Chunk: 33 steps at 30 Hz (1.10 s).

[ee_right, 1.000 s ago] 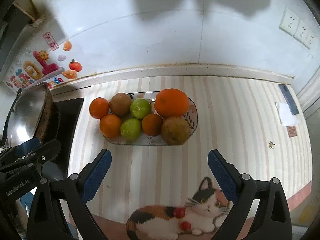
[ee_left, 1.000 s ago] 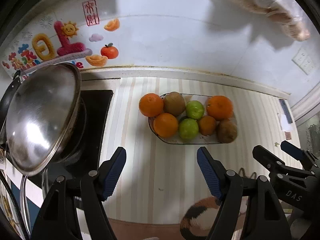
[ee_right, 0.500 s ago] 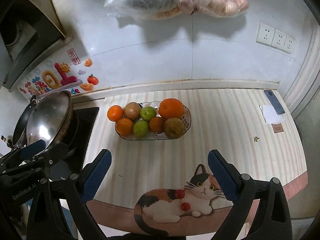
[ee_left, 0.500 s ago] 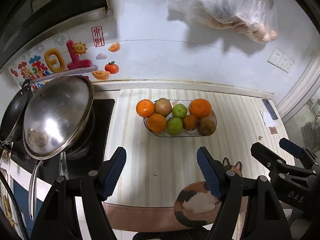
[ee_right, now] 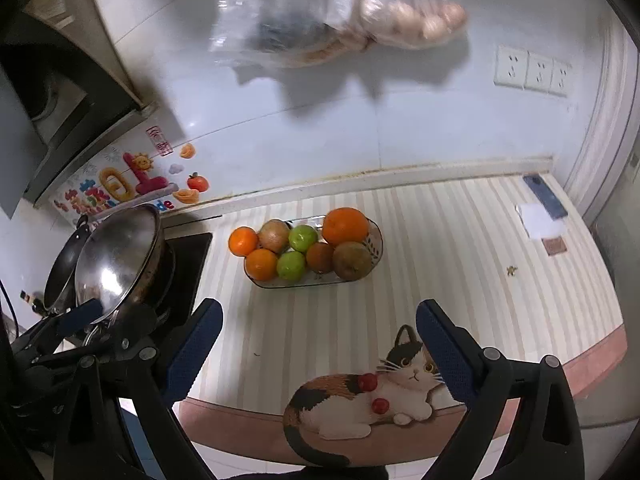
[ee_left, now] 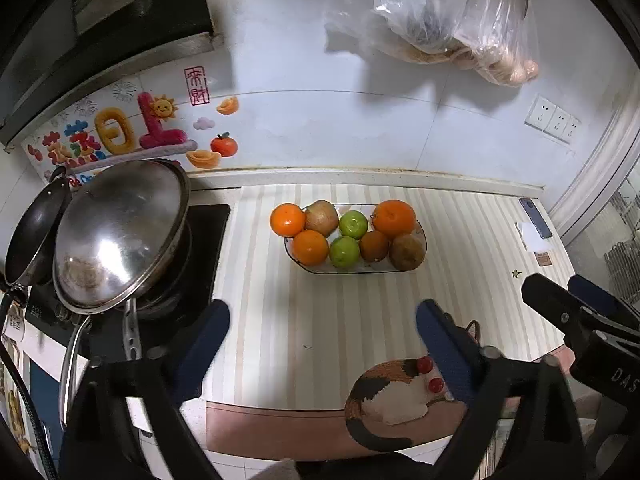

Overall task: Organize fruits
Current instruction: 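Lift both tools away from the plate toward the cat mat, then grasp a red cherry tomato on the cat mat with the right tool while the left tool grasps the other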

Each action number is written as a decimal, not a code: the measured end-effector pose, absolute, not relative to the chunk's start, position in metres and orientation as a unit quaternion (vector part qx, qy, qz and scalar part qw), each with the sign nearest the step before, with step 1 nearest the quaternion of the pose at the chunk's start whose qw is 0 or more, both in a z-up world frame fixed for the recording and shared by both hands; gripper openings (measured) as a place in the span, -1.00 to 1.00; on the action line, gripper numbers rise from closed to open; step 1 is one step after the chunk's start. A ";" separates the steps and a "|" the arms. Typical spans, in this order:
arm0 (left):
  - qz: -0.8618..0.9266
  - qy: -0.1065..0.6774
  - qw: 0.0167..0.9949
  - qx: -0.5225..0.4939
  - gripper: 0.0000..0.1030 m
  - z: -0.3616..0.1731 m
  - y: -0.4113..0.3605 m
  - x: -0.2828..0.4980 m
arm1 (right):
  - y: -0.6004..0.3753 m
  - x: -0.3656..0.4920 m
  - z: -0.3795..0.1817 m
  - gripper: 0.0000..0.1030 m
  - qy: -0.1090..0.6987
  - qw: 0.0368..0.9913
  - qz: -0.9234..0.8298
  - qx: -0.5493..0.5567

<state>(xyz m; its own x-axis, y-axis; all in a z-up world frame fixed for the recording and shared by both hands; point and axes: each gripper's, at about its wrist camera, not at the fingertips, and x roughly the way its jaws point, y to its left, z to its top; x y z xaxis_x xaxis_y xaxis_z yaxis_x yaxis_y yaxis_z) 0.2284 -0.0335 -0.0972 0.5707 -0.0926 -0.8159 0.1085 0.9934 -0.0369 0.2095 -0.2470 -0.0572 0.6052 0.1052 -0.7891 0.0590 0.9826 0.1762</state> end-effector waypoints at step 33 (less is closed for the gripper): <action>-0.113 0.663 0.730 0.125 0.87 -0.319 -0.152 0.278 | -0.302 0.215 -0.341 -0.38 0.661 0.735 0.052 0.139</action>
